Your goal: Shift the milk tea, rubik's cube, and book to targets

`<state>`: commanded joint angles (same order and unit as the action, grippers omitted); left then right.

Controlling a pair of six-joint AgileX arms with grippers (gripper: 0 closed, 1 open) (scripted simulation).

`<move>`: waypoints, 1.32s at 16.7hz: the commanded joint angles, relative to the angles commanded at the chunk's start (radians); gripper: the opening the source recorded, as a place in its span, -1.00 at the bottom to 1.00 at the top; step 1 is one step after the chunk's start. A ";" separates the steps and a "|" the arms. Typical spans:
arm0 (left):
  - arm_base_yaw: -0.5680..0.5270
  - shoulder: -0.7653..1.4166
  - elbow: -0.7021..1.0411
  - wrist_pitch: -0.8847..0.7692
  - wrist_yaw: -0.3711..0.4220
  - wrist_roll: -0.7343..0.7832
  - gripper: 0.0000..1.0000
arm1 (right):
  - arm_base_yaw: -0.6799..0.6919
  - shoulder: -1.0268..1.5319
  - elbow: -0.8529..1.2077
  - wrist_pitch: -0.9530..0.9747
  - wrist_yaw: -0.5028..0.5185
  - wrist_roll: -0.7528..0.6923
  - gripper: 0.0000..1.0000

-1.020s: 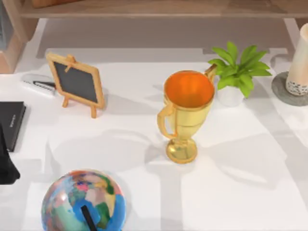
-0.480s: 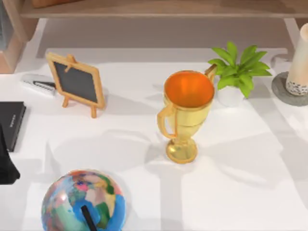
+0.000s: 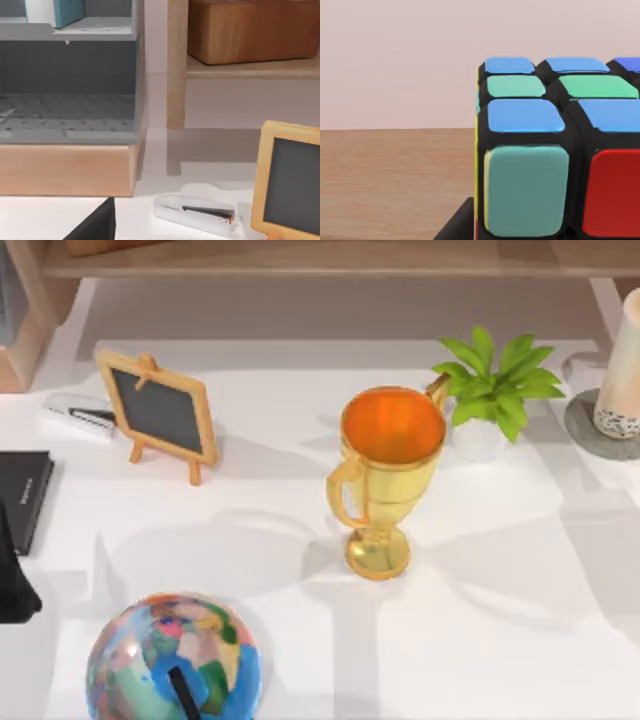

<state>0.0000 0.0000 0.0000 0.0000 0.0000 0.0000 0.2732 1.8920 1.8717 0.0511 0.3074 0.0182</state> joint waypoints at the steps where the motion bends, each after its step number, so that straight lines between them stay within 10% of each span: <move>1: 0.000 0.000 0.000 0.000 0.000 0.000 1.00 | -0.004 0.023 0.017 -0.006 -0.005 -0.001 -1.00; 7: 0.000 0.000 0.000 0.000 0.000 0.000 1.00 | -0.006 0.048 0.029 -0.016 -0.010 -0.002 -1.00; 20: 0.000 0.000 0.000 0.000 0.000 0.000 1.00 | -0.006 0.048 0.029 -0.016 -0.010 -0.002 0.96; 22: 0.000 0.000 0.000 0.000 0.000 0.000 1.00 | -0.006 0.048 0.029 -0.016 -0.010 -0.002 1.00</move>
<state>0.0000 0.0000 0.0000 0.0000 0.0000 0.0000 0.2667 1.9402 1.9011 0.0352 0.2974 0.0158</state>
